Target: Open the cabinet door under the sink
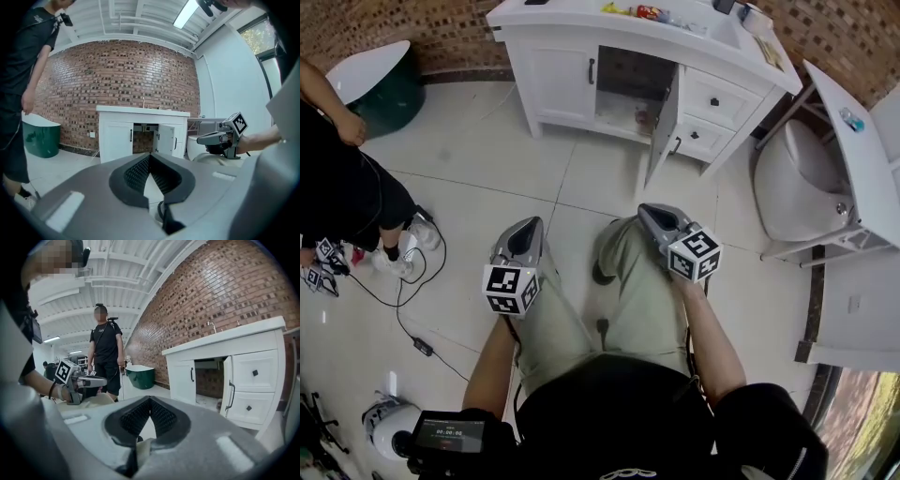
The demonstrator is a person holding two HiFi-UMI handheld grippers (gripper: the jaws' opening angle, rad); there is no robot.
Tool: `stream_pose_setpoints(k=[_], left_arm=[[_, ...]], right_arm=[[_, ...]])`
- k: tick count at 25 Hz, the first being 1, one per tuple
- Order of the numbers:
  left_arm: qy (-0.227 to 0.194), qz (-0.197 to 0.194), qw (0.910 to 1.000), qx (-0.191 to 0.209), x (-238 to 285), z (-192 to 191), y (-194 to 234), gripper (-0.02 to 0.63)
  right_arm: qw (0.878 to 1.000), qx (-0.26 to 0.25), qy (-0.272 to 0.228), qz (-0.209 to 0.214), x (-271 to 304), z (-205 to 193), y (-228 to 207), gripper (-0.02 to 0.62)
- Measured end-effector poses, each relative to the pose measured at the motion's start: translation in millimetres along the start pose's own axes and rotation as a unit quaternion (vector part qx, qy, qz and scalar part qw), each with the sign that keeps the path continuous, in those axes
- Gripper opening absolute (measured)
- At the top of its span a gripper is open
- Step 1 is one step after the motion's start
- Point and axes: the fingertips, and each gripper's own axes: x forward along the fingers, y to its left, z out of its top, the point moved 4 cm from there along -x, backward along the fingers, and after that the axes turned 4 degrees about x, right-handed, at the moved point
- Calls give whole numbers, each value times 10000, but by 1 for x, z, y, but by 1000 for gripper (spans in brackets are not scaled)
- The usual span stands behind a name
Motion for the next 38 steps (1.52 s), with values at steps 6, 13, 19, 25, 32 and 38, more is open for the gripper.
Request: stream_pose_setpoints(k=[6,13,19,25,32,38], left_arm=[[39,-69,10000,-2,6,1,-6,17],[27,-70,10000,-17,4,-1,-4,17],[8,-69,10000,-28,3,-1,-3,17],[9,-64,10000,-30,3,-3,-3,17],[17,-61,10000,-24,2,0,-4,17],[12,-58,10000,-20,2,1,-3,17]], right_arm=[[9998,-21,2,-187,-8,-1,-8,-8],[9992,-209,211,-280,-4,-5,-6,-8],[9983,-334,356,-307,-1,-7,-4,-8],[9979,-390,412,-306,0,-9,-3,-8],[9979,-383,423,-301,-2,-7,-4,-8],[9979,-384,423,-303,-2,-6,-4,-8]])
